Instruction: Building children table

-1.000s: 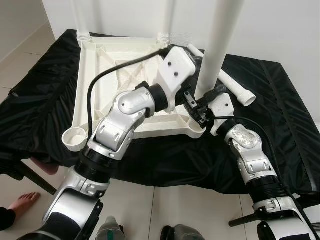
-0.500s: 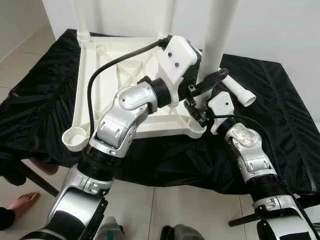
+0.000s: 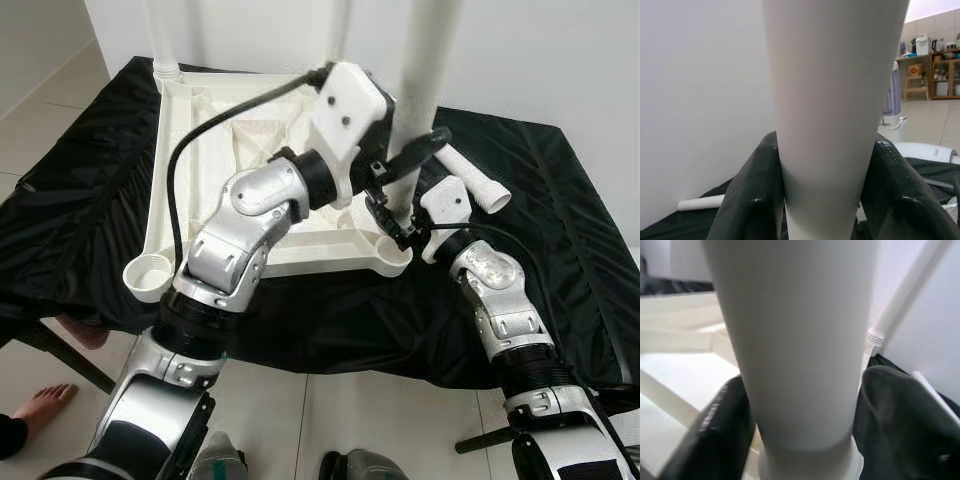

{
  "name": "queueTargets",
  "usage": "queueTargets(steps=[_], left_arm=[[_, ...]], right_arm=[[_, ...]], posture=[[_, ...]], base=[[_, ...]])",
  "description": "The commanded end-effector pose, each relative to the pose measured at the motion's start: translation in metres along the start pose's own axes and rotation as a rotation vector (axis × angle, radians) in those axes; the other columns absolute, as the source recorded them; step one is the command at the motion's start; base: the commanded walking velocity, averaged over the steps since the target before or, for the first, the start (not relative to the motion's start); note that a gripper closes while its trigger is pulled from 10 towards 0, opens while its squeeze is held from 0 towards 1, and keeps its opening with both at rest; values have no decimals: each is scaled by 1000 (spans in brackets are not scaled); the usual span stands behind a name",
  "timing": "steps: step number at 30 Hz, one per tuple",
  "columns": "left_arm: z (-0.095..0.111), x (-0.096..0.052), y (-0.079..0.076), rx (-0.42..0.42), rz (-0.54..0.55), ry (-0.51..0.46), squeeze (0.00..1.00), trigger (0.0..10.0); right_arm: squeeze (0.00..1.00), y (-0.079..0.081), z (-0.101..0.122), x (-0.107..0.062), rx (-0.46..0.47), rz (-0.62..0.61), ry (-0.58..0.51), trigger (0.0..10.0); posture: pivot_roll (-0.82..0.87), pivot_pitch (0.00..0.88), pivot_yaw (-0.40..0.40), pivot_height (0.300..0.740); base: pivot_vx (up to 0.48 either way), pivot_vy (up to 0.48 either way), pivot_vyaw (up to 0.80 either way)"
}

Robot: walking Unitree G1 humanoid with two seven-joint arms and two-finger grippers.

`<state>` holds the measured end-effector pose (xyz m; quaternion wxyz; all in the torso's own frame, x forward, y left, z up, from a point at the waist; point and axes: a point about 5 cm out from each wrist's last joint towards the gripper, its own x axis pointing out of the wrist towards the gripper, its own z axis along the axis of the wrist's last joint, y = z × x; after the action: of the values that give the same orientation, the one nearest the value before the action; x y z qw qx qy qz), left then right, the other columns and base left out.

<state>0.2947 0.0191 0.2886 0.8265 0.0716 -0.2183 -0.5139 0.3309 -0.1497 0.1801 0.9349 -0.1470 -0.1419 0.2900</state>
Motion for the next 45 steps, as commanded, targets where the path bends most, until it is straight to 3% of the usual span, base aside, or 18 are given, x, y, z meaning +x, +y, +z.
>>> queueTargets(steps=[1, 4, 5, 7, 8, 13, 19, 21, 24, 27, 32, 35, 45], left_arm=[[7, 3, 4, 31, 60, -11, 0, 10000], [7, 3, 5, 34, 67, -5, 0, 10000], [7, 2, 6, 36, 68, -3, 0, 10000], [7, 2, 6, 38, 68, -1, 0, 10000], [7, 2, 7, 40, 69, 0, 0, 10000], [5, 3, 8, 45, 78, 7, 0, 10000], [4, 5, 12, 48, 130, 12, 0, 10000], [4, 5, 22, 40, 238, 9, 0, 10000], [5, 5, 28, 28, 299, -1, 0, 10000], [7, 3, 32, 24, 342, -9, 0, 10000], [7, 3, 32, 28, 350, -9, 0, 10000], [16, 2, 31, 54, 381, -23, 0, 10000], [19, 6, 26, 103, 432, -27, 0, 10000]], right_arm=[[1000, -3, 2, -1, 10, 0, -11, 10000], [1000, -5, 4, 0, 5, -23, -16, 10000], [796, -5, 5, -1, -2, -17, -20, 10000], [796, -5, 6, -1, -7, -11, -23, 10000], [0, -5, 9, 0, -3, -5, -35, 10000], [0, -6, 24, 2, -7, 9, -86, 10000], [0, -9, 30, 2, -25, -72, -115, 10000], [0, 0, 29, 2, -41, -138, -111, 10000], [0, 6, 27, 3, -50, -189, -102, 10000], [0, 12, 23, 3, -53, -267, -73, 10000], [0, 13, 22, 2, -48, -290, -61, 10000], [0, 23, 21, 3, -89, -456, -33, 10000], [0, 20, 25, 4, -133, -646, -14, 10000]], posture=[[59, 0, -90, 740], [59, 0, -92, 740], [58, 0, -93, 740], [58, 0, -93, 740], [54, 0, -94, 740], [51, 0, -95, 740], [50, 0, -97, 740], [49, 0, -97, 740], [51, 0, -98, 740], [52, 0, -98, 740], [52, 0, -98, 740], [61, 0, -91, 740], [68, 0, -96, 740]], base=[[0, 0, 0], [0, 0, 0], [0, 0, 0], [0, 0, 0], [0, 0, 0], [0, 0, 0], [0, 0, 0], [0, 0, 0], [0, 0, 0], [0, 0, 0], [0, 0, 0], [0, 0, 0], [0, 0, 0]])
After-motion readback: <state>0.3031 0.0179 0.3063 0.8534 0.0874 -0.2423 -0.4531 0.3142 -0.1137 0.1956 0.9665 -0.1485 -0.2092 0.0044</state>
